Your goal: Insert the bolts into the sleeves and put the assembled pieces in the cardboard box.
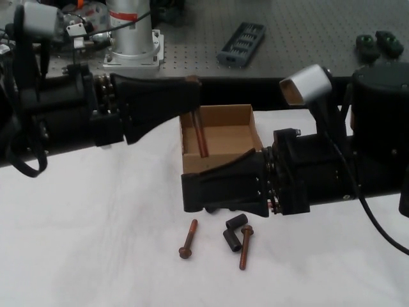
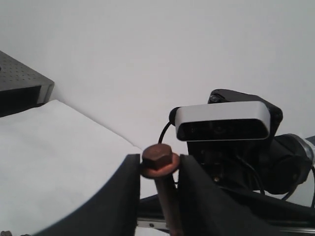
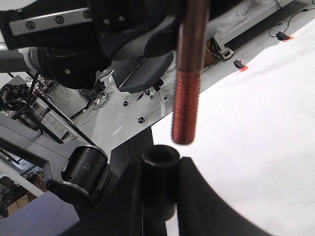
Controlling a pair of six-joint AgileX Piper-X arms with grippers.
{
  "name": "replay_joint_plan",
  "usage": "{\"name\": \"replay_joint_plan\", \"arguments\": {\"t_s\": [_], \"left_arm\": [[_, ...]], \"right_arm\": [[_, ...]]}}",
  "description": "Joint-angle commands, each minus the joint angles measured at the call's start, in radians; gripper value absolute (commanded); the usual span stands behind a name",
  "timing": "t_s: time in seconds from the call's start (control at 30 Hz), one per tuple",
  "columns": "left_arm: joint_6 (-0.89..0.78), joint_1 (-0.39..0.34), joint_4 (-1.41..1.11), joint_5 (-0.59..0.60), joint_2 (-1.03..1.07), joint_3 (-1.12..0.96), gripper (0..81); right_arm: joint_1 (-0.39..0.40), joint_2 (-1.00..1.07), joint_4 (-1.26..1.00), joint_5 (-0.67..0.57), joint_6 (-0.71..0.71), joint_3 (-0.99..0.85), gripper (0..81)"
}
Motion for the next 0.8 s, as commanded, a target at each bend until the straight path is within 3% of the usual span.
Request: {"name": "replay_joint_plan", "arguments": {"t_s": [0.0, 0.17, 0.4, 0.77], "left_arm": [[-0.006, 0.022, -0.019, 0.03, -0.002, -0.013, 0.6], [-0.032, 0.047, -0.019, 0.072, -0.002, -0.013, 0.6], [-0.036, 0.006, -0.019, 0.076, -0.002, -0.013, 0.6], [-0.041, 0.005, -0.019, 0.103, -0.002, -0.013, 0.6]], "right_arm": [[-0.012, -0.016, -0.003, -0.022, -0.013, -0.012, 1.9], [-0.019, -0.021, -0.005, -0.022, -0.016, -0.012, 1.9], [-0.019, -0.021, -0.012, -0.006, -0.02, -0.012, 1.9], [-0.019, -0.021, -0.02, 0.01, -0.015, -0.012, 1.9]]}}
